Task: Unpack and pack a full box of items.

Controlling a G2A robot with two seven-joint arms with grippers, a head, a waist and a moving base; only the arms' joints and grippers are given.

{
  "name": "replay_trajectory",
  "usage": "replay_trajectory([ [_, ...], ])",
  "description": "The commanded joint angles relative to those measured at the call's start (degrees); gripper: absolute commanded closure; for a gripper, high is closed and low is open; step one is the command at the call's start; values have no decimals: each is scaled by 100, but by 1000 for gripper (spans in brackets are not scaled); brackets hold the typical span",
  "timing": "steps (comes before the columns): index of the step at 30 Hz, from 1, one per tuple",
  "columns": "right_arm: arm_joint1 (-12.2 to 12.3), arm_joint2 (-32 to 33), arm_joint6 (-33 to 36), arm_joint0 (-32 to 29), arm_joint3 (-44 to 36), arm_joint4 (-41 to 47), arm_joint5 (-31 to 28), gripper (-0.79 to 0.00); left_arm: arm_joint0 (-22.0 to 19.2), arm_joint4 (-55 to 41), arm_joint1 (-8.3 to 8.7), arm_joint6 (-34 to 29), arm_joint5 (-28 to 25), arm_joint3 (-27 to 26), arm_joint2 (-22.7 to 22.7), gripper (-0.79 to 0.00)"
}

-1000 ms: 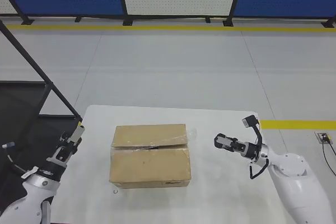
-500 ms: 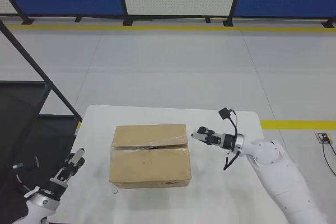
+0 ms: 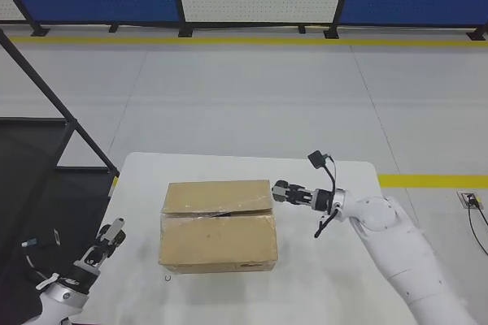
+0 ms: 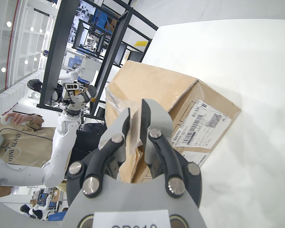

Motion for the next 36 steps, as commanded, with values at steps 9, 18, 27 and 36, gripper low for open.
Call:
replay_trajectory([
  [9, 140, 348, 229, -697, -1304, 473, 523, 0, -72, -108, 67, -108, -22, 155, 126, -785],
  [18, 237, 628, 273, -1287, -2204, 836, 832, 0, -103, -146, 124, -181, -65, 258, 228, -785],
  [27, 267, 690, 141, -1536, -2301, 915, 1204, 0, -121, -189, 179, -197, -73, 253, 290, -785],
  [36, 218, 572, -42, -1396, -1806, 1059, 1248, 0, -334, -311, 188, 154, -56, 119, 615, -785],
])
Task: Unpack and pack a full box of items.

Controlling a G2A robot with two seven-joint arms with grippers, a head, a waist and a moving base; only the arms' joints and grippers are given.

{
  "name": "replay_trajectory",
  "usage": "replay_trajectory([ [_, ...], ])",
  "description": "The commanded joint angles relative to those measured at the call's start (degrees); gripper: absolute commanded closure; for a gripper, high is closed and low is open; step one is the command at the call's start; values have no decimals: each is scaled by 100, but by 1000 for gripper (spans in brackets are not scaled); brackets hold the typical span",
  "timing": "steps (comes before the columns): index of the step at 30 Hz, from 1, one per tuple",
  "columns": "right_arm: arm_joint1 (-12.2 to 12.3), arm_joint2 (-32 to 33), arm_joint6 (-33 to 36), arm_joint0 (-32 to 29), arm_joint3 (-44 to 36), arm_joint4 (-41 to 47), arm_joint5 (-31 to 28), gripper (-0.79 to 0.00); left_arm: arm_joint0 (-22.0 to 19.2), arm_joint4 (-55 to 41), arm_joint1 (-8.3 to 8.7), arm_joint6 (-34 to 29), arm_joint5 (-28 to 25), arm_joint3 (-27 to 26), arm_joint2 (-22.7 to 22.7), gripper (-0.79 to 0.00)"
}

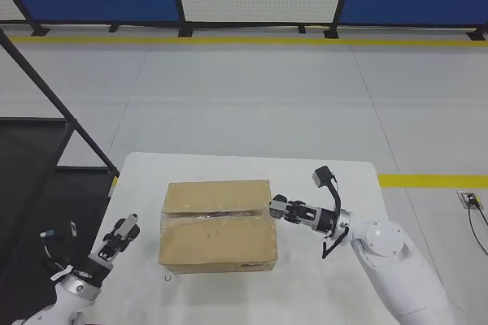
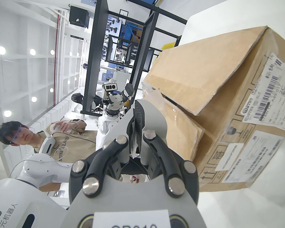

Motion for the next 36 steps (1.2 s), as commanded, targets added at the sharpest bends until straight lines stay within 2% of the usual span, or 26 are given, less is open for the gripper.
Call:
replay_trajectory([
  [1, -10, -24, -29, 29, 92, 35, 67, 0, -111, -73, -1, 62, 40, 26, 132, -785],
  [5, -24, -61, -5, 68, 196, 115, 167, 0, -426, -268, 5, -26, 174, 213, 405, -785],
  [10, -31, -77, 19, 89, 252, 144, 188, 0, -1010, -296, 9, 35, 440, 753, 746, -785],
  [15, -28, -65, 42, 85, 273, 156, 213, 0, -1403, -308, 7, -36, 592, 1193, 1088, -785],
  [30, -14, -21, 164, 137, 337, 178, 349, 0, -1652, -283, 47, -93, 597, 1575, 1424, -785],
  [31, -14, -18, 170, 145, 339, 182, 360, -49, -1642, -294, 51, -95, 586, 1568, 1430, -785],
  [33, -13, -17, 171, 158, 348, 175, 379, -228, -1619, -300, 59, -94, 572, 1553, 1432, -785],
  [34, -13, -17, 172, 164, 349, 176, 386, -259, -1608, -302, 64, -95, 568, 1542, 1431, -785],
  [36, -13, -17, 170, 178, 356, 171, 394, -209, -1587, -323, 74, -110, 560, 1520, 1421, -785],
])
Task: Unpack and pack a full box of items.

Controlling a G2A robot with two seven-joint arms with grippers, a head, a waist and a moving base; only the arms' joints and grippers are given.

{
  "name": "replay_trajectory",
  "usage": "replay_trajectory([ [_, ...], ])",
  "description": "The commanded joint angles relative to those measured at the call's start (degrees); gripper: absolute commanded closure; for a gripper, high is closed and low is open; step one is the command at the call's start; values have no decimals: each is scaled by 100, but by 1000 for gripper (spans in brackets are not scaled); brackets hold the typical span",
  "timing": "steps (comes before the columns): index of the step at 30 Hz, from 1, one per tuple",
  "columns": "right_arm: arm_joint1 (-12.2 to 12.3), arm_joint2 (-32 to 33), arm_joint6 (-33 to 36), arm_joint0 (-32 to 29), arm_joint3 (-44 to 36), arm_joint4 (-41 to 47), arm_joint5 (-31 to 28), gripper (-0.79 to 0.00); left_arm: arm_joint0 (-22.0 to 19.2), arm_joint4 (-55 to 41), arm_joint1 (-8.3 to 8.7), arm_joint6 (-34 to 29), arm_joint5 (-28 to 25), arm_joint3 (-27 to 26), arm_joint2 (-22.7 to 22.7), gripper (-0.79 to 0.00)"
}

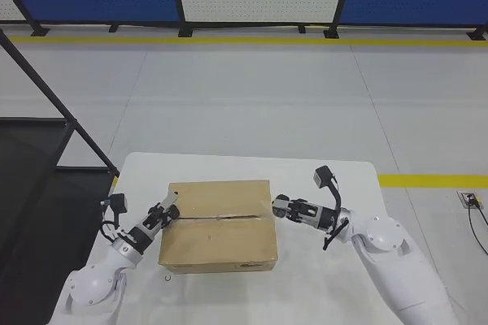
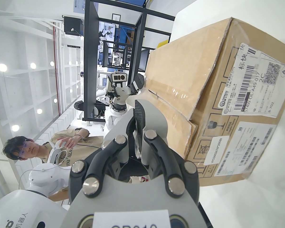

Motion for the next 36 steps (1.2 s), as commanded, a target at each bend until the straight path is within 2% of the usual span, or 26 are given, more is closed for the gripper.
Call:
replay_trajectory([
  [1, 0, 3, -19, 17, 12, -18, 17, -228, 24, -20, 12, -13, -4, -25, -15, -785],
  [3, 0, 2, -35, 31, 20, -37, 39, -320, 42, -50, 21, -13, -8, -45, -29, -785],
  [7, 0, 12, -55, 53, 14, -36, 61, -342, 67, -89, 39, -12, -19, -57, -46, -785],
  [9, 3, 31, -101, 44, -11, -46, 35, -379, 74, -100, 49, -15, -24, -60, -52, -785],
  [10, 6, 45, -130, 34, -28, -62, 14, -425, 79, -106, 53, -18, -24, -65, -55, -785],
  [11, 10, 60, -162, 19, -42, -83, -2, -542, 87, -128, 57, -15, -23, -74, -59, -785],
  [13, 20, 97, -203, -20, -90, -132, -99, -643, 106, -150, 65, -15, -27, -105, -62, -785],
  [14, 28, 110, -177, -47, -115, -173, -184, -668, 118, -160, 69, -13, -31, -119, -62, -785],
  [18, 68, 213, -333, -157, -157, -456, -349, -680, 159, -190, 85, -26, -37, -172, -58, -785],
  [20, 83, 249, -476, -227, -174, -607, -305, -653, 177, -193, 93, -26, -38, -190, -56, -785],
  [25, 102, 295, -594, -324, -233, -729, -271, -650, 211, -216, 111, -25, -51, -221, -47, -785],
  [29, 108, 298, -533, -322, -222, -716, -250, -588, 221, -223, 126, -26, -57, -232, -38, -785],
  [31, 110, 301, -540, -306, -213, -736, -255, -588, 236, -227, 132, -15, -57, -247, -31, -785],
  [33, 122, 330, -686, -318, -290, -952, -436, -625, 259, -231, 138, -2, -58, -269, -25, -785],
  [36, 152, 479, -941, -561, -641, -1047, -1181, -659, 297, -241, 149, 22, -69, -305, -34, -785],
])
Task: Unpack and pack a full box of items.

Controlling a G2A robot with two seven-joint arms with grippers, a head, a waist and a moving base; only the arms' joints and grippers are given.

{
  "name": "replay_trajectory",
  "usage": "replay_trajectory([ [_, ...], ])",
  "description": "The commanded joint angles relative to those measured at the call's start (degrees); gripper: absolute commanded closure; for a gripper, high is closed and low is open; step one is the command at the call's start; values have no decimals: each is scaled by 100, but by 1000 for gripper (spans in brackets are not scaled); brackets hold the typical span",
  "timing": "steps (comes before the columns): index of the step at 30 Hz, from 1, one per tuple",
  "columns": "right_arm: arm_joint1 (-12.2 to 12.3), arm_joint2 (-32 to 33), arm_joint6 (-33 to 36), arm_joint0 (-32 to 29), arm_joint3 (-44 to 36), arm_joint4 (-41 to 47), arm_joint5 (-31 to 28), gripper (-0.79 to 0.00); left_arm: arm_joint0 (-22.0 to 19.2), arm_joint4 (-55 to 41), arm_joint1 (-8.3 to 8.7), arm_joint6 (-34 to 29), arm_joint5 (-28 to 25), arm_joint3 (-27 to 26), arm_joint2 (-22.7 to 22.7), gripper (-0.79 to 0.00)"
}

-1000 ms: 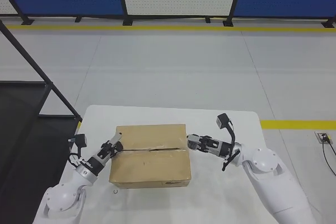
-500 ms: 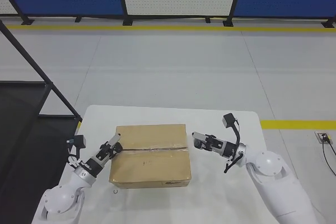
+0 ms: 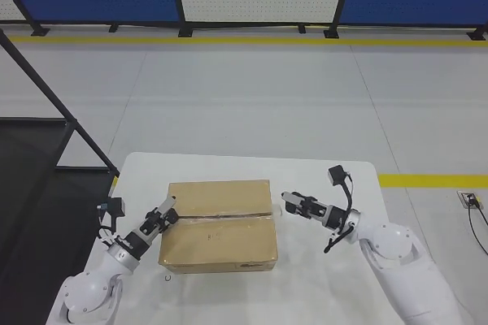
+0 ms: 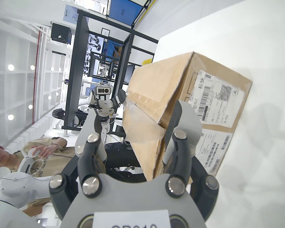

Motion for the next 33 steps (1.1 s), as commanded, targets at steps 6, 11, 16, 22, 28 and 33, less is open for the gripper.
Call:
replay_trajectory([
  [6, 64, 141, -360, -612, -1255, -667, -1158, -680, 59, -14, 23, 66, 8, -63, -19, -785],
  [11, 47, -286, 336, -421, -1328, -626, -942, -785, 60, -20, 37, 106, 23, -88, -5, -785],
  [16, -77, -858, 486, 169, -724, -730, -554, -785, 43, -38, 47, 120, 36, -101, 39, -785],
  [22, -273, -1404, 183, 769, 32, -773, -395, -785, 5, -60, 60, 135, 41, -66, 74, -785],
  [28, -466, -1739, 15, 1261, 673, -373, -355, -785, -62, -76, 75, 135, 45, 12, 106, -785],
  [33, -586, -1896, 166, 1553, 1042, 37, -231, -785, -103, -121, 87, 152, 53, 54, 109, -785],
])
